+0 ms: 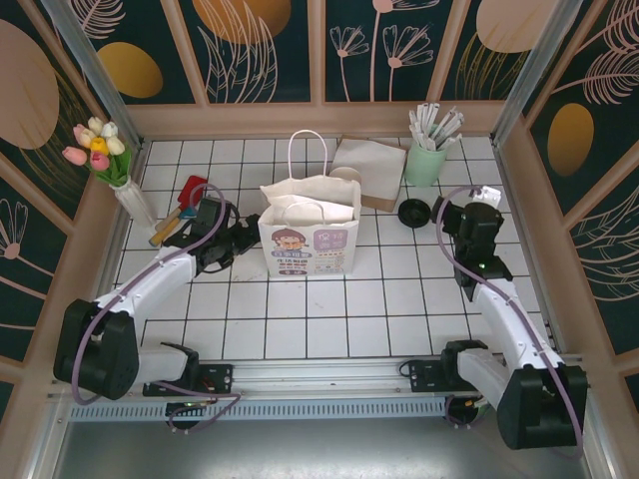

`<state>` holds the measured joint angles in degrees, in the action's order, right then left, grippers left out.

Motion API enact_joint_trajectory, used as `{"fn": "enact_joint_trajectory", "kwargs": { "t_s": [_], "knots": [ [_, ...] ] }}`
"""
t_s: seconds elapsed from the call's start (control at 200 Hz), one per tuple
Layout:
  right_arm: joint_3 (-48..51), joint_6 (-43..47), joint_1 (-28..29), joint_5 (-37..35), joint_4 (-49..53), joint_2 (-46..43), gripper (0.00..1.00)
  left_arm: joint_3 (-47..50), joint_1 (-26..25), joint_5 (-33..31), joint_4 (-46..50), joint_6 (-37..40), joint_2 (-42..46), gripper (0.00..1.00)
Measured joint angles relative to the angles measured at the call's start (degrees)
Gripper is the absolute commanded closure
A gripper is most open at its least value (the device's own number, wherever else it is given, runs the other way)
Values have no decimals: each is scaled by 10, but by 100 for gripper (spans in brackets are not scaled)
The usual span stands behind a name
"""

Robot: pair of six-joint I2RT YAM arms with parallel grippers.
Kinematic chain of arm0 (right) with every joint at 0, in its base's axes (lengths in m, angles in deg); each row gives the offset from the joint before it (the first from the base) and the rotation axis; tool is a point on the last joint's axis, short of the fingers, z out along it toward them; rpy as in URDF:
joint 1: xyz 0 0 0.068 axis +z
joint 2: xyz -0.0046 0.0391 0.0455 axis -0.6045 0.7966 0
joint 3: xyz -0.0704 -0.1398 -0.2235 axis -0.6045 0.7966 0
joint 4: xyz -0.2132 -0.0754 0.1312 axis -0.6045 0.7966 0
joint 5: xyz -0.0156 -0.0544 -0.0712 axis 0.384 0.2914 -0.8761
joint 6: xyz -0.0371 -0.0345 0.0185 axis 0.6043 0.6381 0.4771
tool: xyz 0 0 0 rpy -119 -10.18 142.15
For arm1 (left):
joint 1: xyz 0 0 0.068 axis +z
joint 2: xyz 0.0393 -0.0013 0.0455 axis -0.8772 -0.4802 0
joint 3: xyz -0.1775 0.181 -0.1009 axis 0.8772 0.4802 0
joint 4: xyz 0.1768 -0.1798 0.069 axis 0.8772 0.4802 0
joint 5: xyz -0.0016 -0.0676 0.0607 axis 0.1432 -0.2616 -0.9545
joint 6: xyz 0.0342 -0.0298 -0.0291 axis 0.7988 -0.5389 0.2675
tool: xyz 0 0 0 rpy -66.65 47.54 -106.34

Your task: Pack the takeout coffee

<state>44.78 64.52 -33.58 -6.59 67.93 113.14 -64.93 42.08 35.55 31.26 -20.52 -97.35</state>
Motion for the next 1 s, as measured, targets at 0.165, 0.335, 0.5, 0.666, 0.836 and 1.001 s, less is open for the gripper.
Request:
{"fn": "enact_joint_trajectory", "kwargs": {
  "t_s": [0.165, 0.335, 0.5, 0.666, 0.836, 1.001],
  "knots": [
    [61, -2, -29, 51, -75, -1, 1, 0, -6, 14, -9, -9, -7, 2],
    [98, 5, -47, 108, -145, 23, 1, 6, -13, 25, -25, -21, -9, 1],
    [122, 23, -47, 161, -213, 67, 1, 6, -14, 6, -25, -16, -10, 1],
    [137, 33, -47, 175, -263, 113, 1, -4, -14, -62, 2, 40, 6, 1],
    [141, 33, -46, 163, -317, 160, 1, -8, -13, -203, 31, 106, 64, 1],
    [166, 14, -40, 92, -391, 192, 1, 68, -2, -401, -56, 141, 136, 1]
  ]
}}
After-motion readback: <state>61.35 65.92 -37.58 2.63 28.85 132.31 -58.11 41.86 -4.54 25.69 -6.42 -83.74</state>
